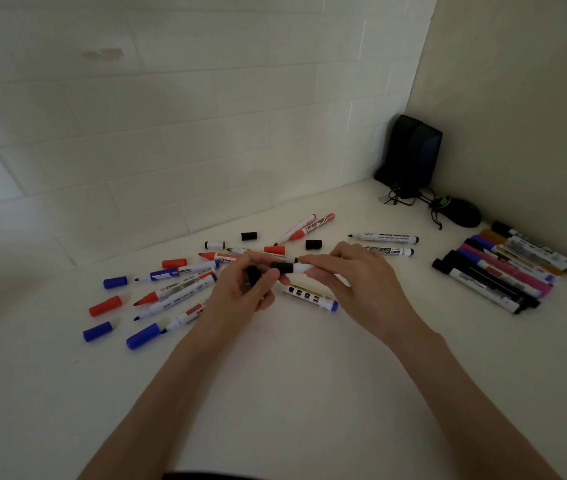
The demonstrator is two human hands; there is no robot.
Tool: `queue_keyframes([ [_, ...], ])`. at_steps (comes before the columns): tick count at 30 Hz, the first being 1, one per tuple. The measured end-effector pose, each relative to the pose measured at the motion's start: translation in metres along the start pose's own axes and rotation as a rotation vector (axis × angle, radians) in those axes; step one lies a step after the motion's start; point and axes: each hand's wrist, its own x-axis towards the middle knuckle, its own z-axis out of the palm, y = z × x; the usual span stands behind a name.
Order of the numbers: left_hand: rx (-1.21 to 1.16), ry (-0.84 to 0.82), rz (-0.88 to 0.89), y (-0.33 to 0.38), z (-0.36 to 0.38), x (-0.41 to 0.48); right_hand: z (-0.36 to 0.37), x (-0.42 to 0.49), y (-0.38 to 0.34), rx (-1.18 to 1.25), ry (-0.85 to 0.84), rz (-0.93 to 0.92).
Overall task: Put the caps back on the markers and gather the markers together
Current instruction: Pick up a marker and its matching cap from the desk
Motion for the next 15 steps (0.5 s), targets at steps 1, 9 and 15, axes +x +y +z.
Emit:
queue_keyframes([
  [1, 0.045, 0.001, -0.001, -0.001, 0.000, -0.001, -0.001, 0.000, 0.000, -0.010, 0.002, -0.012],
  [9, 0.770, -0.046, 0.236, -0.009, -0.006, -0.007, 0.005, -0.001, 0.001, -0.030, 0.052, -0.158],
  [15, 0.785, 0.051, 0.358, -0.006, -0.001, -0.008, 0.011, -0.001, -0.003, -0.047, 0.138, -0.163],
])
